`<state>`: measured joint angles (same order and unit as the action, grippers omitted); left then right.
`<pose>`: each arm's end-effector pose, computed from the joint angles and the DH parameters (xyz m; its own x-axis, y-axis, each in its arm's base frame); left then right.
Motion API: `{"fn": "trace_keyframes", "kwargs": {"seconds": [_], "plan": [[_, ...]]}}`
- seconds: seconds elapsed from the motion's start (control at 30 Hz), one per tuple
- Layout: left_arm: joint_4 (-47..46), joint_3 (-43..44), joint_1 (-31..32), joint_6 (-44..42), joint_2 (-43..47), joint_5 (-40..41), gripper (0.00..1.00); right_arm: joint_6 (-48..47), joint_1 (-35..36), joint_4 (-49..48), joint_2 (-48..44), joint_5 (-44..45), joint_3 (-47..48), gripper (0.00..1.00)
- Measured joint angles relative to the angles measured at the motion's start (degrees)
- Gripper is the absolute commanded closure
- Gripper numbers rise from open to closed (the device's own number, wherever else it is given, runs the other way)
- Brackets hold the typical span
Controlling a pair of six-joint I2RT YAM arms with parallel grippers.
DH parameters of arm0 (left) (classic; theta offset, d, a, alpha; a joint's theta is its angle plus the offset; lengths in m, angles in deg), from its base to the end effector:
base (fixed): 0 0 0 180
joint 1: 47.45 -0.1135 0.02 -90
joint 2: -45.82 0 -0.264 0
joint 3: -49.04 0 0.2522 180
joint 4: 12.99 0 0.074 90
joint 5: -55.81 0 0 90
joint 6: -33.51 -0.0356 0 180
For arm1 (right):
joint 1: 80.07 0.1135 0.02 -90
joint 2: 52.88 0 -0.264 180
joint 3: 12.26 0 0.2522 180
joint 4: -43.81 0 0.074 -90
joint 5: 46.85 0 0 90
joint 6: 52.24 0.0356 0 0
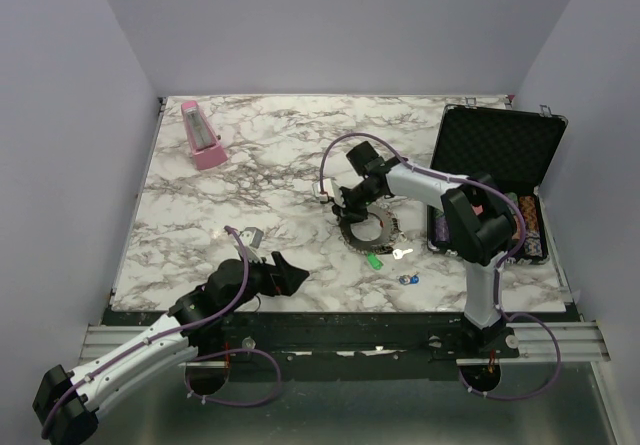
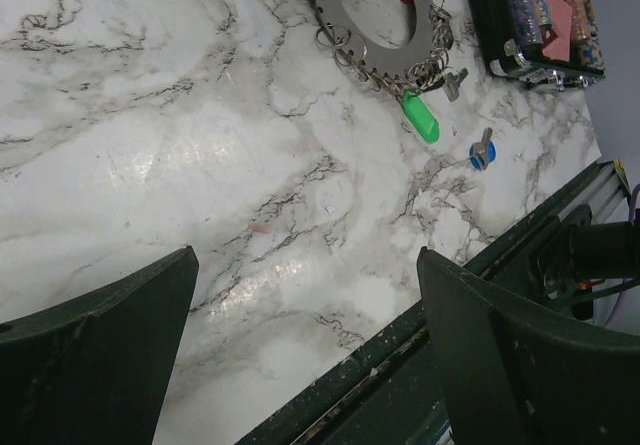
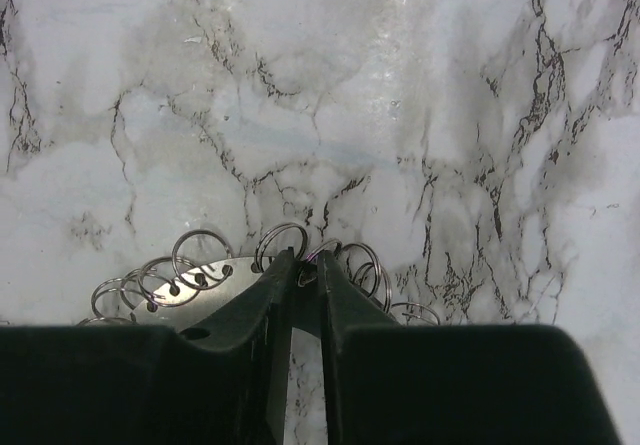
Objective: Put the keys on the keyring
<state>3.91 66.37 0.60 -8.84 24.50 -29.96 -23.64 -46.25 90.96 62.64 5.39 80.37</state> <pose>0.0875 -0.0934 0.1529 -0.6747 -0.3519 -0.6488 0.2925 0.6796 -0.6727 0.3210 0.2413 0.1576 0.1650 -0.7249 -0.6688 -0.9794 -0.2006 -0.0242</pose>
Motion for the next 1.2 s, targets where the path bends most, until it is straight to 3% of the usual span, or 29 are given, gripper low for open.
{"fn": "trace_keyframes", "kwargs": {"seconds": [0.33,0.67,0.97,1.1,1.2], "plan": [[-0.5,0.5,0.0,-1.1,-0.2,-0.9,0.03,2.6,0.2,-0.5,-0.8,0.0,0.0,0.99],[-12.7,1.0,0.0,-15.8,1.4,-6.2,0.07,5.8,-0.7,1.2,-7.5,-8.1,0.7,0.99],[-14.1,8.4,0.0,-29.0,2.1,-6.5,0.1,6.6,-0.9,3.3,-13.7,-19.2,1.6,0.99],[-14.1,10.9,0.0,-34.8,2.2,-7.5,0.01,6.5,-0.9,3.9,-16.2,-25.7,1.6,1.0],[-14.5,11.1,0.0,-37.5,2.6,-8.0,0.01,5.6,-0.9,5.1,-17.3,-30.0,1.7,0.99]]}}
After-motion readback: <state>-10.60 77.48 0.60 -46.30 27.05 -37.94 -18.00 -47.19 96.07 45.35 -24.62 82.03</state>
